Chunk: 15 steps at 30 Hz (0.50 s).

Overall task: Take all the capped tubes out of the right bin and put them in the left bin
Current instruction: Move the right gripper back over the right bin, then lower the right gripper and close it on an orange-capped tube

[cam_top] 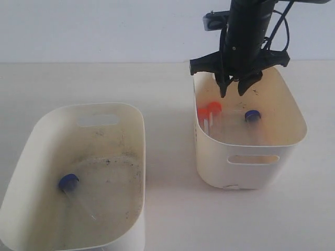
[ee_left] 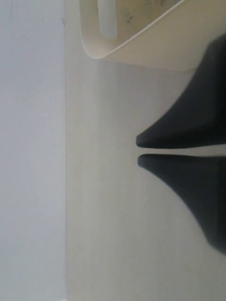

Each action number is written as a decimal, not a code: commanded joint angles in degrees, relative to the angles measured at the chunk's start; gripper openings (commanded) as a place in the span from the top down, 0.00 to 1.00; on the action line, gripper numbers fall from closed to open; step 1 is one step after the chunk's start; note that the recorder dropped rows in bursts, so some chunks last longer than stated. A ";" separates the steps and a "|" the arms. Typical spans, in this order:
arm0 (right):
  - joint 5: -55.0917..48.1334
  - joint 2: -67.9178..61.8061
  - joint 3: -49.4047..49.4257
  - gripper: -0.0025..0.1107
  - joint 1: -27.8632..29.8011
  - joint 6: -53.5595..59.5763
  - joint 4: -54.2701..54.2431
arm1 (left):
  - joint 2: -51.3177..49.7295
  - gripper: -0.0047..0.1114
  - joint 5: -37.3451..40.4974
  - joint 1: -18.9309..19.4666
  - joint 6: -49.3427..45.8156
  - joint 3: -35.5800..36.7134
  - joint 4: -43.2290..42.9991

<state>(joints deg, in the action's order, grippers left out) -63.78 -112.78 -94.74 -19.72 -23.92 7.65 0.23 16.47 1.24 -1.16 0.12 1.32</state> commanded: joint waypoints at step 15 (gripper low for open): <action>9.68 0.12 8.30 0.64 4.85 6.68 -7.08 | -0.23 0.92 -0.20 0.20 0.24 -0.12 0.19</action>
<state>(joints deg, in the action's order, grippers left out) -56.25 -112.78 -87.31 -15.30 -19.11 1.39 0.23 16.47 1.24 -1.16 0.12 1.32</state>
